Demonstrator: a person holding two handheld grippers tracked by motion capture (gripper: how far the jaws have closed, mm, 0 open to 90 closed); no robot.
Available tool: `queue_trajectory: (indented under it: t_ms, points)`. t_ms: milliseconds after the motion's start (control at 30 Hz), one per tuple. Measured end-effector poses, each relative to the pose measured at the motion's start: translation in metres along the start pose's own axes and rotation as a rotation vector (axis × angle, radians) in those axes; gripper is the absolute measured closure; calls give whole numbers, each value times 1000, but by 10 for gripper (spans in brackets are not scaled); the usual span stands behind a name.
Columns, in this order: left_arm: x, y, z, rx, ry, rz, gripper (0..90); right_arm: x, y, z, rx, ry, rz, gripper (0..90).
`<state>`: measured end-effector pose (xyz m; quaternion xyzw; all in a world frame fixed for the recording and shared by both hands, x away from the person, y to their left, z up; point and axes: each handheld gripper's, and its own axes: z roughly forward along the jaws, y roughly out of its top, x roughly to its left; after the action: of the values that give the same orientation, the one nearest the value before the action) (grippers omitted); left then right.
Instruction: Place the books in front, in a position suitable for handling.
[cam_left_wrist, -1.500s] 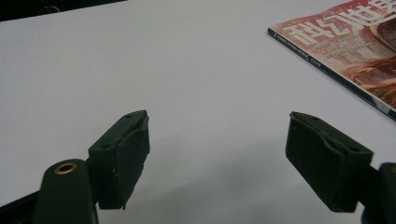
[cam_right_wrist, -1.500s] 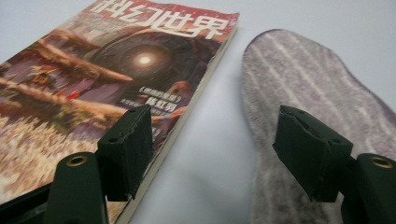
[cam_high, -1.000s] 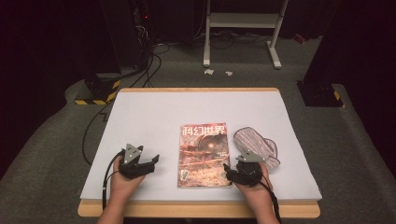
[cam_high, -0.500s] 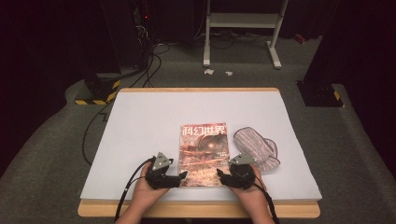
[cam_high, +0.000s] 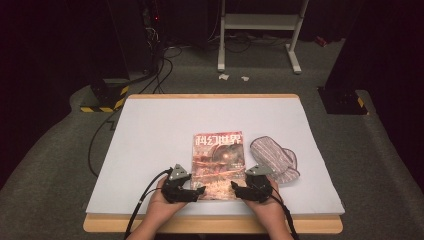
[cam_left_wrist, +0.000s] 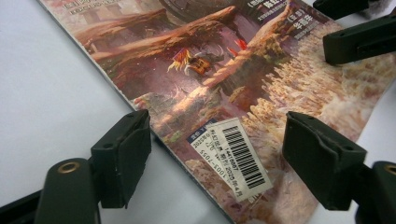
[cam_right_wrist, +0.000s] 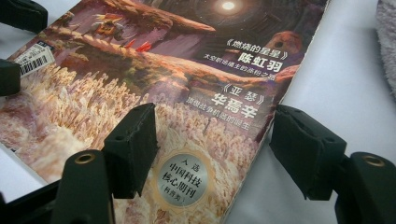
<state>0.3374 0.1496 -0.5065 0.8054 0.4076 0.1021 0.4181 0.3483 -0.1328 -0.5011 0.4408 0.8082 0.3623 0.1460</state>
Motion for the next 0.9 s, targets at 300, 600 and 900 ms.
queue_trajectory:
  t_ms: [300,600,900]
  points:
    - [5,2,-1,6,29,2,264,7,4,4,11,-22,18,320]
    - [44,10,-2,-16,83,-59,291,23,23,24,17,-1,-15,319]
    - [32,3,-4,-29,119,-73,281,27,10,13,8,33,-26,349]
